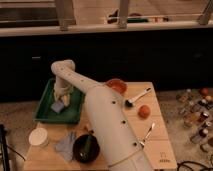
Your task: Wipe tray with sponge
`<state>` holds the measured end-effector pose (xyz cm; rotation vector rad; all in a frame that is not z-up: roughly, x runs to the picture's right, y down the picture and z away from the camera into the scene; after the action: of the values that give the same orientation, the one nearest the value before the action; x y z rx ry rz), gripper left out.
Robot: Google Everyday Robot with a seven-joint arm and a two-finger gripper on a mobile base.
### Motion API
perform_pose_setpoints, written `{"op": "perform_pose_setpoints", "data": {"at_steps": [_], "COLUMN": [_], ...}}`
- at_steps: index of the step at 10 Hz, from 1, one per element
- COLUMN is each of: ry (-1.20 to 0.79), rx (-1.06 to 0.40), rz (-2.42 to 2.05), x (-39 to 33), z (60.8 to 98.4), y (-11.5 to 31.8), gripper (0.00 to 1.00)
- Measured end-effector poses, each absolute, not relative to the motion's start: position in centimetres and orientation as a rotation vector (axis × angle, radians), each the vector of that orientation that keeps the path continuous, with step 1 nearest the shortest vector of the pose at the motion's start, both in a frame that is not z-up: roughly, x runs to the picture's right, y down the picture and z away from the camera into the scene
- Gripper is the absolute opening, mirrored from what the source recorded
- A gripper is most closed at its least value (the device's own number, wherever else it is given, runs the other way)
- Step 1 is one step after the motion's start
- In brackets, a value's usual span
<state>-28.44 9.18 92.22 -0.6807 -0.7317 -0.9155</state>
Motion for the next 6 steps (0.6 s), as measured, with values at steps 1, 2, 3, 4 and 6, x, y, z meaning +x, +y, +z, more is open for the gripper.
{"op": "perform_pose_setpoints", "data": {"at_steps": [1, 2, 3, 4, 6], "ry": [-0.748, -0.755, -0.752, -0.746, -0.725], "rx": [-0.683, -0.686, -0.698, -0.718, -0.745], "rz": [-0.935, -0.947, -0.958, -0.971, -0.958], "x": [-28.7, -28.8, -28.7, -28.6, -26.7], "z": [91.4, 91.0, 90.8, 90.5, 90.5], "y": [9.9, 10.6, 11.2, 12.1, 12.6], "gripper": [0.00, 0.00, 0.00, 0.00, 0.00]}}
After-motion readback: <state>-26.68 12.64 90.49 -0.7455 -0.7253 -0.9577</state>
